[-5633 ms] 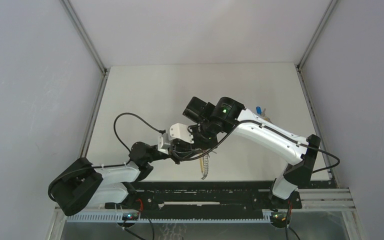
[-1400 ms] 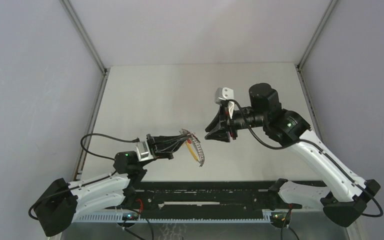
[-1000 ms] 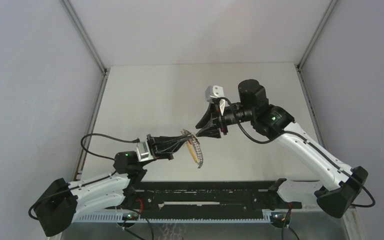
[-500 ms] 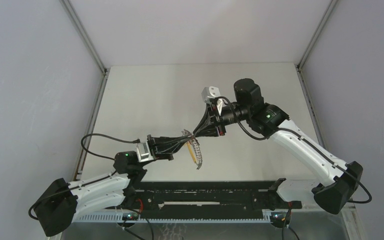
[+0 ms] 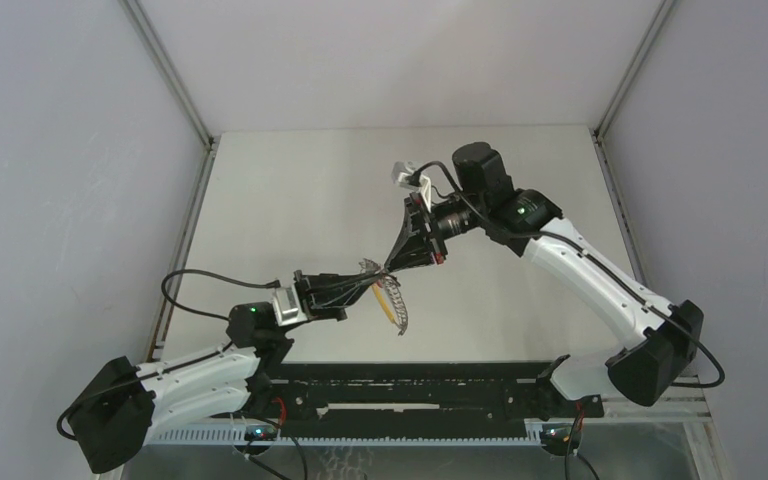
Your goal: Put the keys on the keyring
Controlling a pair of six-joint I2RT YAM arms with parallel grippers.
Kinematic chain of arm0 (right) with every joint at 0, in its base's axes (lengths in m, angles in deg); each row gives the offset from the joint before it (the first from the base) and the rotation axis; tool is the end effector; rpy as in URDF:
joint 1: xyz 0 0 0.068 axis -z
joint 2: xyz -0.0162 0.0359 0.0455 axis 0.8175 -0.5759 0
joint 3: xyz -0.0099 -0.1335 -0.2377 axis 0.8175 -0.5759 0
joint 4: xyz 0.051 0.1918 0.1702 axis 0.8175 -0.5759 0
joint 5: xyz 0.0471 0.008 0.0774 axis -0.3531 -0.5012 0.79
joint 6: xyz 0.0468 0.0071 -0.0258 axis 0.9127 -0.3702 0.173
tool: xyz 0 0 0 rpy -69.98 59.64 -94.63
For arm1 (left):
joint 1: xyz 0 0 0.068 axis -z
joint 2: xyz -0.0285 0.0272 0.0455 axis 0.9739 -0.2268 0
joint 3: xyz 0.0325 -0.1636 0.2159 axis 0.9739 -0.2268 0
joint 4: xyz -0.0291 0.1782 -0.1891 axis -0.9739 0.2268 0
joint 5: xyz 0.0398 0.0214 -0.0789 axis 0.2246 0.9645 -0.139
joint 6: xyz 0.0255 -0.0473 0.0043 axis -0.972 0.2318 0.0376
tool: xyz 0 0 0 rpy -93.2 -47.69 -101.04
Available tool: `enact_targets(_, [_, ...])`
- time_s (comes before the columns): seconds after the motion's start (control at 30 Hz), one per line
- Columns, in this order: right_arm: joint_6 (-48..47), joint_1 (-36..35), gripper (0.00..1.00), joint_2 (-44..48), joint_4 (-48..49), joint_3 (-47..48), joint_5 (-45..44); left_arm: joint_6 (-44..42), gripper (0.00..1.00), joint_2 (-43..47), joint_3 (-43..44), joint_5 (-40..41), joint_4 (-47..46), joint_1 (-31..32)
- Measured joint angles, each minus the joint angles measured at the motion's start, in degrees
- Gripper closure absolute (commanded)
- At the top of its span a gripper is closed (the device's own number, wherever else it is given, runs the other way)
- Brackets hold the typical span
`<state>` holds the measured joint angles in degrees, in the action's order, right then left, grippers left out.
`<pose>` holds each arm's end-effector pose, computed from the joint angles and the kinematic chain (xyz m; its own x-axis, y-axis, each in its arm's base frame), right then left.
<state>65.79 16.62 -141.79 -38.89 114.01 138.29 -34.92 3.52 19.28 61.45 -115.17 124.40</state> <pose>0.2044 0.2019 0.3921 -0.3837 -0.2994 -0.8736 -0.8846 -0.1522 0.4407 0.0987 -0.1311 0.2781 0.3576 -0.5019 -0.7875 0.9239 0.3130 0.2201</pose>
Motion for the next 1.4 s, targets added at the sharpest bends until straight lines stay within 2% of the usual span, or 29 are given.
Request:
enact_targets(0.2, [-0.33, -0.2, 1.0, -4.92, -8.98, 6.12, 1.97, -1.03, 1.0, 0.22, 0.0, -0.79, 0.0, 0.0])
enact_targets(0.47, [-4.09, -0.87, 1.0, -7.61, -18.47, 9.25, 1.36, -1.95, 1.0, 0.9, 0.0, -1.36, 0.31, 0.0])
enact_targets(0.77, [-5.86, -3.08, 0.99, -11.3, -23.19, 12.22, -0.37, -1.97, 1.0, 0.81, 0.0, -2.62, 0.42, 0.02])
enact_targets(0.93, [-6.56, -4.02, 0.77, -10.88, -22.97, 12.96, -3.78, -1.99, 1.0, 0.83, 0.0, -2.43, 0.15, 0.09])
enact_targets(1.03, [-8.2, -4.26, 0.7, -7.08, -20.0, 9.46, -7.32, -1.99, 1.0, 0.87, 0.0, -2.38, 0.11, 0.39])
enact_targets(1.13, [-12.0, -3.82, 0.64, 1.49, -16.24, 1.46, -9.79, -1.99, 1.0, 0.87, 0.0, -2.32, 0.07, 0.5])
enact_targets(1.3, [-18.18, -3.43, 0.63, 13.73, -8.87, -7.85, -11.06, -1.92, 1.0, 0.9, 0.0, -2.27, 0.04, 0.5])
enact_targets(1.4, [-21.18, -3.43, 0.64, 16.2, -3.82, -9.97, -11.06, -1.77, 1.0, 1.09, 0.0, -2.29, 0.04, 0.5])
